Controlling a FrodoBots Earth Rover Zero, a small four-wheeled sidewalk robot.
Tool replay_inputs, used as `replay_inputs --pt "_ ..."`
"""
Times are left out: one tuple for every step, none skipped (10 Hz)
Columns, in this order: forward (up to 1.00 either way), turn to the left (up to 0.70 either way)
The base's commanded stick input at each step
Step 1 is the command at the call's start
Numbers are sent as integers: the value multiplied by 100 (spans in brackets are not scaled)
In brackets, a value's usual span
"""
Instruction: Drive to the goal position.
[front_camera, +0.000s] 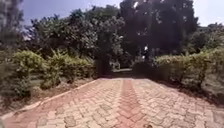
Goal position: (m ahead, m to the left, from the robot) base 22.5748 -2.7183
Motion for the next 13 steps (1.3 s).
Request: replay_inputs --pt "70 -35" --pt "70 -25" --pt "70 -10" --pt "70 0" --pt "70 0" --pt "70 0" --pt "70 0" --pt "70 0" --pt "70 0" --pt "70 0" --pt "70 0" --pt "70 0" --pt "70 0"
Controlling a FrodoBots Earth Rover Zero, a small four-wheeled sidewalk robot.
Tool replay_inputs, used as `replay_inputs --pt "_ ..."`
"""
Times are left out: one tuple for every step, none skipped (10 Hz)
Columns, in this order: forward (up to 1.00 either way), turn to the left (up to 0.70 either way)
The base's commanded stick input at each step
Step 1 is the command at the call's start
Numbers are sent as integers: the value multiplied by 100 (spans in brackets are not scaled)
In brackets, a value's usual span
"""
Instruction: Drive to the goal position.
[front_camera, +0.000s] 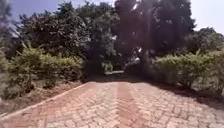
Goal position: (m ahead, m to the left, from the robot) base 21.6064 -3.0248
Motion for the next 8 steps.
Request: replay_inputs --pt "70 0" --pt "70 0" --pt "70 0" --pt "70 0" --pt "70 0" --pt "70 0" --pt "70 0" --pt "70 0"
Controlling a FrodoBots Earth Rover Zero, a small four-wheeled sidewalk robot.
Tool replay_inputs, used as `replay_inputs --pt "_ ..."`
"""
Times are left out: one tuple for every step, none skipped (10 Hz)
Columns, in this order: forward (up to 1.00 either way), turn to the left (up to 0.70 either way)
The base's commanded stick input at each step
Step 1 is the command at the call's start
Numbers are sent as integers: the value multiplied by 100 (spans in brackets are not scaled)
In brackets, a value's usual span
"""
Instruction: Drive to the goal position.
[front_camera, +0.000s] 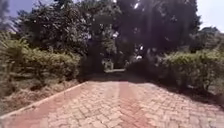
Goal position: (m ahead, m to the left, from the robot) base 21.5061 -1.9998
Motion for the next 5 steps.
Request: replay_inputs --pt "70 0" --pt "70 0" --pt "70 0" --pt "70 0" --pt "70 0"
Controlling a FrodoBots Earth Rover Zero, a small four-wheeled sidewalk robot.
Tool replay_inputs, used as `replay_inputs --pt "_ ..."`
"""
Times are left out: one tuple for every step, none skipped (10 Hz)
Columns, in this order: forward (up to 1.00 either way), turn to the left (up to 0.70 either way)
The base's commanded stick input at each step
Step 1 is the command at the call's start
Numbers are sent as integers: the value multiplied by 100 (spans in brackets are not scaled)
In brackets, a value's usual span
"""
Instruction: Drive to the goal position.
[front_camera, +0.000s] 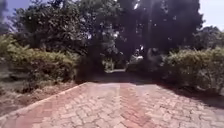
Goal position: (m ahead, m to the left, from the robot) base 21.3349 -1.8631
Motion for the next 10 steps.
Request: replay_inputs --pt "70 0" --pt "70 0" --pt "70 0" --pt "70 0" --pt "70 0" --pt "70 0" --pt "70 0" --pt "70 0" --pt "70 0" --pt "70 -9"
